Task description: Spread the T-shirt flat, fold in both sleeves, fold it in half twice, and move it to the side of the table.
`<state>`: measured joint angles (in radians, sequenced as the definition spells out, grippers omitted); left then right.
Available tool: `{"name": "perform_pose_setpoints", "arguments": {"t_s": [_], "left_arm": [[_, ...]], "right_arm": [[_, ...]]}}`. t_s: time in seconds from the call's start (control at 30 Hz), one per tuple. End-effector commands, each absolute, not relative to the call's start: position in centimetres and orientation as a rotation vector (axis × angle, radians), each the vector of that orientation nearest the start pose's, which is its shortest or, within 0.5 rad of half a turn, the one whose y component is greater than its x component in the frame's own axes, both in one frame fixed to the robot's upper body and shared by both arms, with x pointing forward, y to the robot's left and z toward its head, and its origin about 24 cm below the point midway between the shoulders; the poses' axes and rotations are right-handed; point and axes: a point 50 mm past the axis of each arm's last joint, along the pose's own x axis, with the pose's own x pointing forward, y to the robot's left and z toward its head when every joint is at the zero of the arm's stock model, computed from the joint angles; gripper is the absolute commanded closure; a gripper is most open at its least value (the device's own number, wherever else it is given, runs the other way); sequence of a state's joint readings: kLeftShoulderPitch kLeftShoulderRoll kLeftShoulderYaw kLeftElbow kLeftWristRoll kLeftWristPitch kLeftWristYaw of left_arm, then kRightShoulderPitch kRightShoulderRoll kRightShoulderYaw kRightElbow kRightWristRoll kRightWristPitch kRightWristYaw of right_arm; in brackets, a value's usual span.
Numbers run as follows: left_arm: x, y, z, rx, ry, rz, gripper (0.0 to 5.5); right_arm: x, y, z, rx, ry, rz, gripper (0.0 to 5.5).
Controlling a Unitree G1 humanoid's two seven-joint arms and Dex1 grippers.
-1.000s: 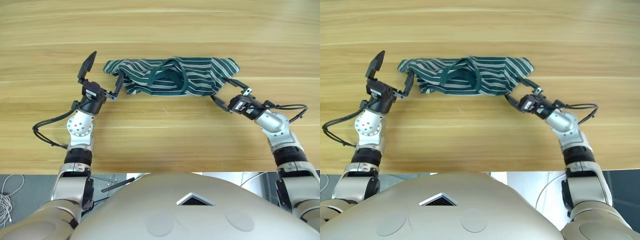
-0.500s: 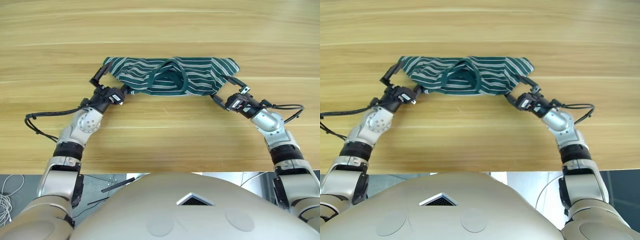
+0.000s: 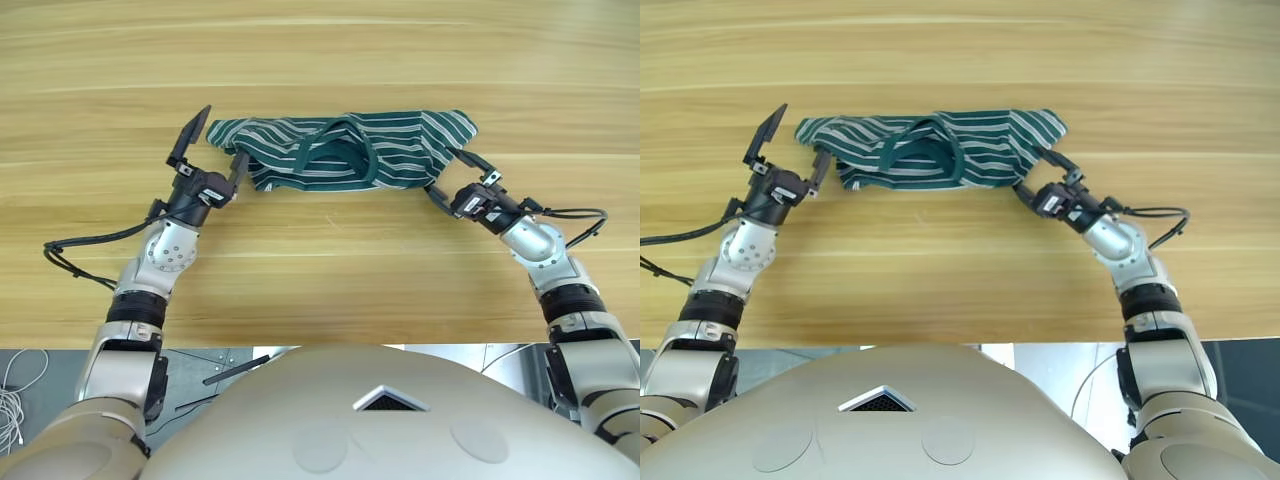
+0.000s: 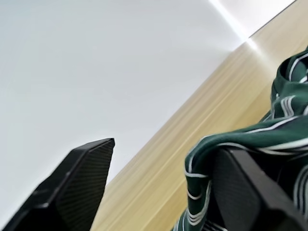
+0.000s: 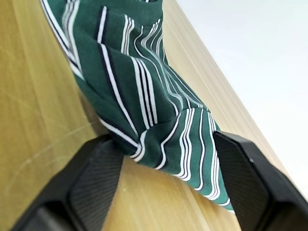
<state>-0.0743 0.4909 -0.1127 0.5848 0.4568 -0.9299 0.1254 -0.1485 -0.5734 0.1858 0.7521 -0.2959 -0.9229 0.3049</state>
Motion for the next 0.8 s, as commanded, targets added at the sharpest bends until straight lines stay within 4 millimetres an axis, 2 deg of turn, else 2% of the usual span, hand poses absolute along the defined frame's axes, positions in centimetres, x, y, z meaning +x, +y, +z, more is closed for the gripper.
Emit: {"name": "perform_pose_setpoints", "arguments": {"t_s": [0.03, 0.3, 0.53, 0.63, 0.7, 0.8], "left_arm": [[23.9, 21.1, 1.2, 0.891, -0.310, -0.406, 2.78], [23.7, 21.2, 0.3, 0.952, -0.233, -0.467, 4.01], [22.9, 21.9, 0.6, 0.942, -0.244, -0.445, 5.31], [22.8, 22.0, 0.9, 0.932, -0.256, -0.428, 5.47], [22.8, 21.9, 1.1, 0.917, -0.272, -0.419, 5.47], [22.9, 21.9, 1.6, 0.883, -0.299, -0.378, 5.47]], "right_arm": [[23.1, -22.8, -0.5, -0.827, -0.069, 0.748, 2.22], [23.0, -22.4, -0.3, -0.822, -0.082, 0.762, 2.22], [21.8, -21.9, -0.2, -0.805, -0.101, 0.842, 2.22], [20.4, -22.1, -0.5, -0.790, -0.064, 0.923, 2.22], [20.1, -22.1, -0.6, -0.783, -0.054, 0.928, 2.22], [21.6, -22.0, -0.2, -0.790, -0.076, 0.877, 2.22]]}}
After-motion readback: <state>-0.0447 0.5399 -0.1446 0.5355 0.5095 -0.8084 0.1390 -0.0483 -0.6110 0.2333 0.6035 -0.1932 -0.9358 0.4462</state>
